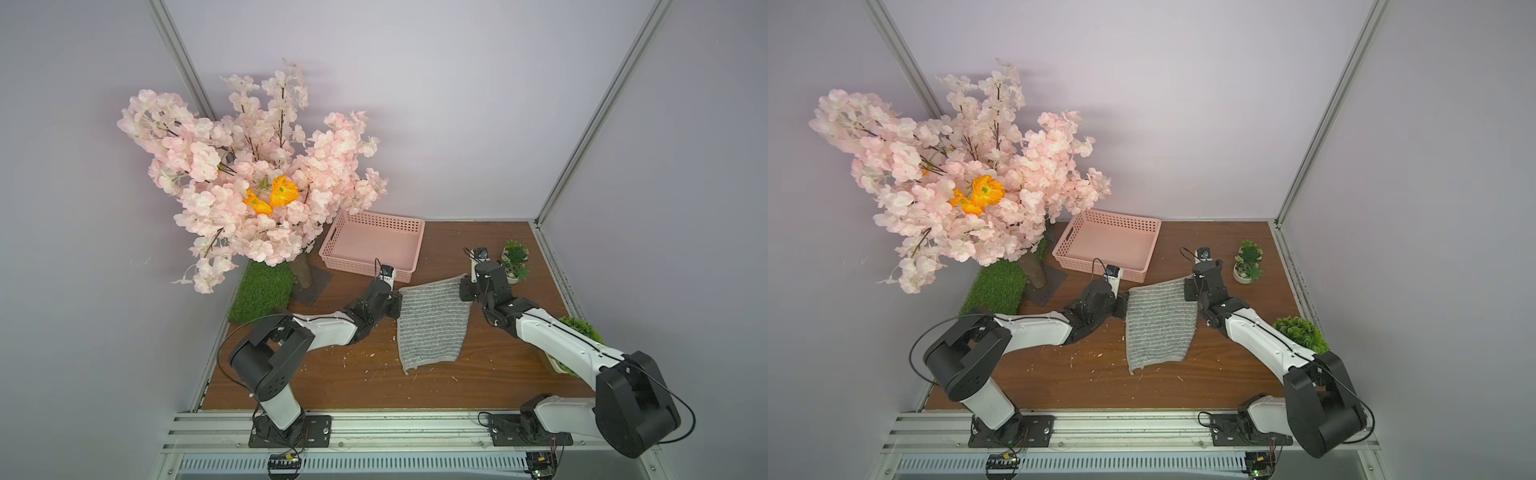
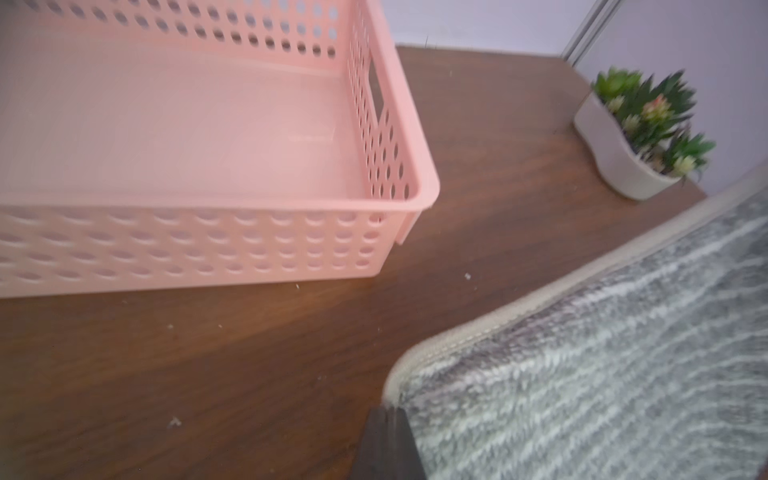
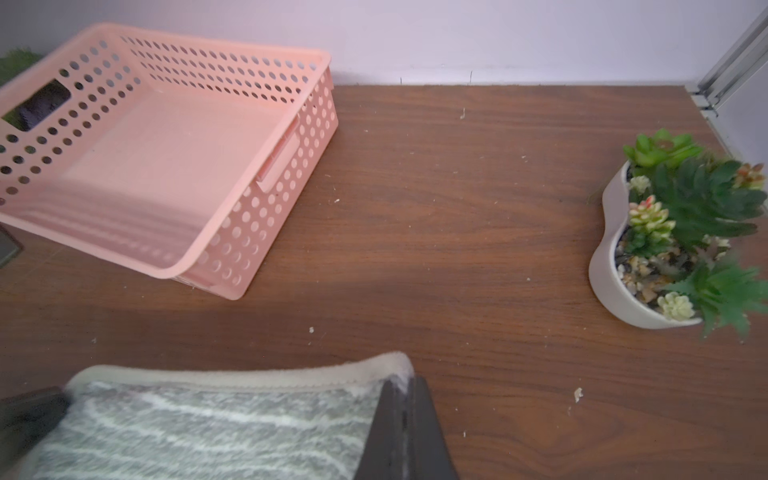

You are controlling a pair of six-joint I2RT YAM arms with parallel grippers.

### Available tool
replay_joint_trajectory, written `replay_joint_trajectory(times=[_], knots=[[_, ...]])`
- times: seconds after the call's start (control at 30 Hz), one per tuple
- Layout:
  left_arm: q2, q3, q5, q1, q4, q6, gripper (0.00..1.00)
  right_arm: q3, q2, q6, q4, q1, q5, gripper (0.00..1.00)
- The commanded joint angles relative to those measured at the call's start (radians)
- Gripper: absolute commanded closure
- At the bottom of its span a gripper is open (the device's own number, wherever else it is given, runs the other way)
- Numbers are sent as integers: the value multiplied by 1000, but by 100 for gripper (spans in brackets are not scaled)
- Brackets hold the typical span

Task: Fold the square dishcloth
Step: Flatten out the cleaning item at the center of the board.

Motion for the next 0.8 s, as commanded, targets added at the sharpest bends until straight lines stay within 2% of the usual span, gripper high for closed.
replay_joint_trajectory(times=[0.0,0.13,0.23,0.5,0.77], knots=[[-38,-78,-81,-33,111,33,100,-4,-41,-32,-7,2,-11,100],[-73,-167,-103,-66,236,69,100,-23,-73,-50,21,6,-80,100],[-133,-205,-110,-76,290,93,100,-4,-111,-60,0,10,-82,100],[-339,-177,-82,-90,218,177,100,98,-263,-69,-140,13,-36,100],[-461,-121,-23,-106,102,175,100,178,-395,-57,-257,19,-110,100]])
